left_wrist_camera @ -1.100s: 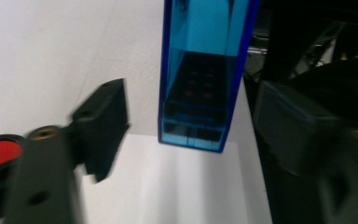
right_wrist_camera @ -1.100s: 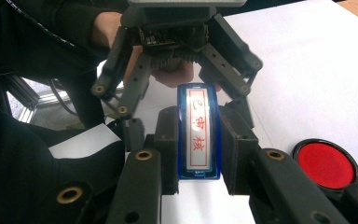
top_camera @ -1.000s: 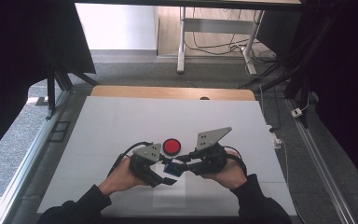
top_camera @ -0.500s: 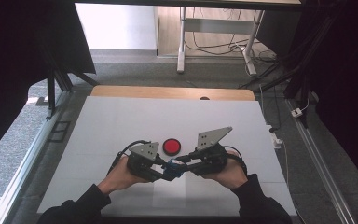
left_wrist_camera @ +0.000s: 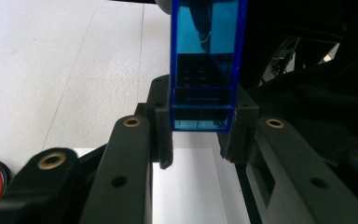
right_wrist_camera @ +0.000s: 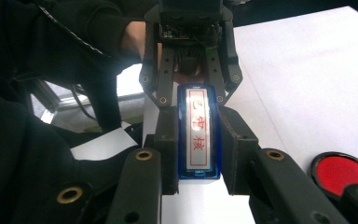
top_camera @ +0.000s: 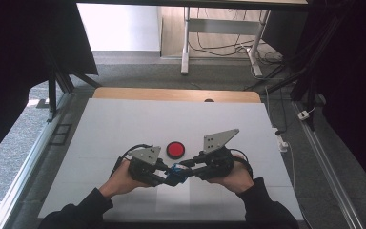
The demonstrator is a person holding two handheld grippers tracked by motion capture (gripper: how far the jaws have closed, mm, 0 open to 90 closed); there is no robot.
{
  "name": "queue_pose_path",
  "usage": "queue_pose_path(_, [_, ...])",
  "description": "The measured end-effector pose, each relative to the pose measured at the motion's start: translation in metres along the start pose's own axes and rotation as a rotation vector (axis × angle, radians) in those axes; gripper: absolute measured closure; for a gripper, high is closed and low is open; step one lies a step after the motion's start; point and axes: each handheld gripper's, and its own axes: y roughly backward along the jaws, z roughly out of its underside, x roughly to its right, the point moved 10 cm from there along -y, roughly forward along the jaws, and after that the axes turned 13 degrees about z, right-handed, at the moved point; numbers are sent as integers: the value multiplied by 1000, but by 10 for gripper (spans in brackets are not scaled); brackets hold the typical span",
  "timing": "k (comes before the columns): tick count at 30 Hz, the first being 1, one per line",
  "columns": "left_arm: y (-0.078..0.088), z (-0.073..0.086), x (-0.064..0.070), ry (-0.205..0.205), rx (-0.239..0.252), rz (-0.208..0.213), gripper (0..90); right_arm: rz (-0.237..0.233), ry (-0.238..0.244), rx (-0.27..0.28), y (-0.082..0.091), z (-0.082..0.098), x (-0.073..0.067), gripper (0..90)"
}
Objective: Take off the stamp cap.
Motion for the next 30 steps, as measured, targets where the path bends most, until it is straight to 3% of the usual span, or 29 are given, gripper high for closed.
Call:
queue_pose_path(4, [1, -2, 3, -28, -9, -7, 690, -33, -19, 13, 2, 0, 0, 718])
queue_pose_path(11, [1, -2, 4, -34, -25, -14, 691, -49, -26, 22, 3, 0, -1, 718])
queue_pose_path(13, [1, -2, 3, -26, -30, -17, 691, -29, -8, 19, 2, -1, -1, 718])
queue_pose_path(15, [2, 0, 1, 16, -34, -17, 691, -6, 19, 19, 1, -1, -2, 718])
queue_pose_path(20, [2, 1, 0, 51, -39, -18, 691, 56, 88, 7, 0, -1, -4, 718])
queue_pose_path(23, [2, 1, 2, 30, -42, -18, 691, 37, 72, 8, 0, -2, -5, 718])
queue_pose_path(24, [2, 1, 3, 6, -47, -20, 691, 29, 64, 7, 0, -1, -5, 718])
queue_pose_path(26, [3, 2, 3, 2, -54, -26, 691, 13, 43, 18, 1, -1, -4, 718])
queue_pose_path(27, [3, 6, 1, 7, -80, -38, 691, 14, 35, 30, 2, -2, -2, 718])
queue_pose_path(30, [4, 9, 0, 19, -85, -42, 690, 25, 7, 57, 7, -5, 3, 718])
